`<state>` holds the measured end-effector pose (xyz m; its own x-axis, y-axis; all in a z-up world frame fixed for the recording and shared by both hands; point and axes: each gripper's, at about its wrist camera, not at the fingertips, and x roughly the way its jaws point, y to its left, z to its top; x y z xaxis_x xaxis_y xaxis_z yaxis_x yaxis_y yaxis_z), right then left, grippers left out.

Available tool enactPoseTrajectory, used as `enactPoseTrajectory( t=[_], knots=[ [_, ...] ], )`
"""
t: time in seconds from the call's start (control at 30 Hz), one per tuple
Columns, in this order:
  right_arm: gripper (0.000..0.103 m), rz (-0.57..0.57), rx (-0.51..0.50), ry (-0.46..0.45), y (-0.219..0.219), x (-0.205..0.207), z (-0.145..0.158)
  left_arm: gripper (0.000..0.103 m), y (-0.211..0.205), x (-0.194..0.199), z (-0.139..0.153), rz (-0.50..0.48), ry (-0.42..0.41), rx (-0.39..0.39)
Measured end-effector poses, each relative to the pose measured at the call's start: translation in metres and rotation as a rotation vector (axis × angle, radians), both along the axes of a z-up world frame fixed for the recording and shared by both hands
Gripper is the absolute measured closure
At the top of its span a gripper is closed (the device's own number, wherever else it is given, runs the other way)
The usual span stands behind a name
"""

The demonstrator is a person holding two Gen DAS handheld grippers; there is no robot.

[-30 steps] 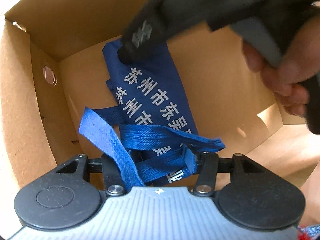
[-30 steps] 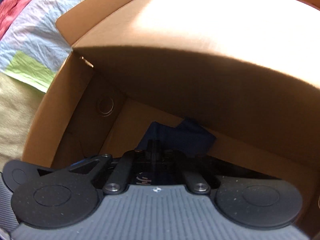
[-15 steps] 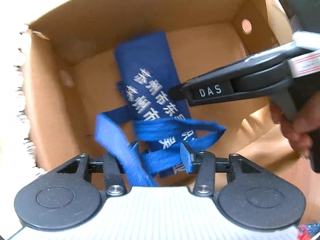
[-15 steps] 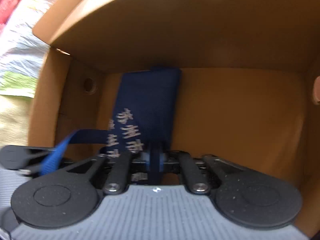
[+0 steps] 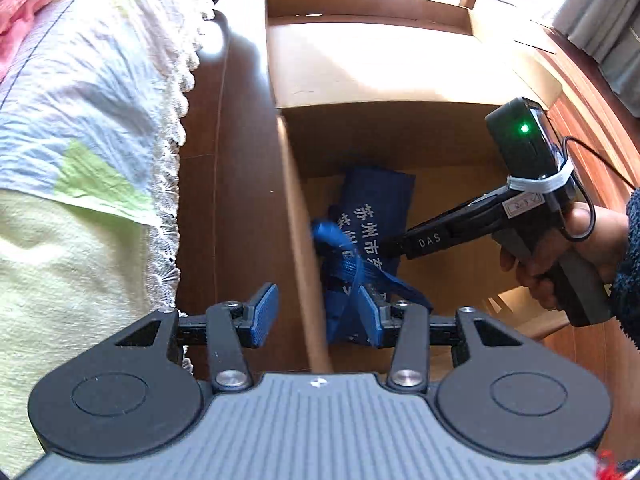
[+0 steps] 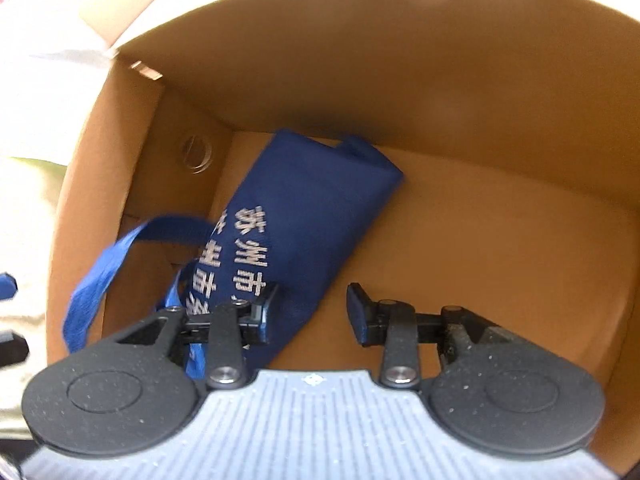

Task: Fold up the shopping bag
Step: 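Open both grippers and release the blue bag bundle inside the box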

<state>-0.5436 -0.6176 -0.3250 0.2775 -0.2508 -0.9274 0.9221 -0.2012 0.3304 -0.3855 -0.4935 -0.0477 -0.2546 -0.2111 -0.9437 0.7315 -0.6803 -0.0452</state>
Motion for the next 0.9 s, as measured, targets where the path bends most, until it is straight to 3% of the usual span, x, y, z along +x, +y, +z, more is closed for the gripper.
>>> enactPoseTrajectory(
  t=[0.07,0.13,0.2,0.33,0.4,0.5,0.6,0.7,0.9],
  knots=[
    [0.071,0.075,-0.005,0.043,-0.009,0.008,0.005,0.053,-0.002,0.003,-0.007,0.002,-0.006,-0.008],
    [0.070,0.151,-0.008,0.081,-0.018,0.015,0.011,0.053,-0.033,0.010,-0.043,0.006,-0.005,-0.006],
    [0.066,0.186,0.010,0.081,-0.027,0.014,0.016,0.053,-0.038,0.015,-0.053,0.005,0.002,-0.007],
    [0.054,0.046,0.017,-0.019,-0.033,-0.010,0.018,0.053,-0.050,0.018,-0.072,-0.004,0.005,-0.012],
    [0.054,-0.062,0.008,-0.087,-0.033,-0.023,0.017,0.053,-0.060,0.018,-0.087,0.006,0.009,-0.001],
    [0.055,-0.079,-0.033,-0.096,-0.038,-0.024,0.022,0.053,-0.070,0.019,-0.098,0.017,0.007,0.001],
    [0.058,0.100,-0.076,0.001,-0.047,-0.005,0.033,0.053,-0.075,0.021,-0.100,0.023,0.011,0.000],
    [0.060,0.261,-0.109,0.039,-0.057,0.004,0.043,0.053,-0.083,0.031,-0.100,0.022,0.011,0.000],
    [0.061,0.462,-0.133,0.040,-0.077,0.025,0.056,0.052,-0.088,0.041,-0.100,0.014,0.005,-0.001]
  ],
)
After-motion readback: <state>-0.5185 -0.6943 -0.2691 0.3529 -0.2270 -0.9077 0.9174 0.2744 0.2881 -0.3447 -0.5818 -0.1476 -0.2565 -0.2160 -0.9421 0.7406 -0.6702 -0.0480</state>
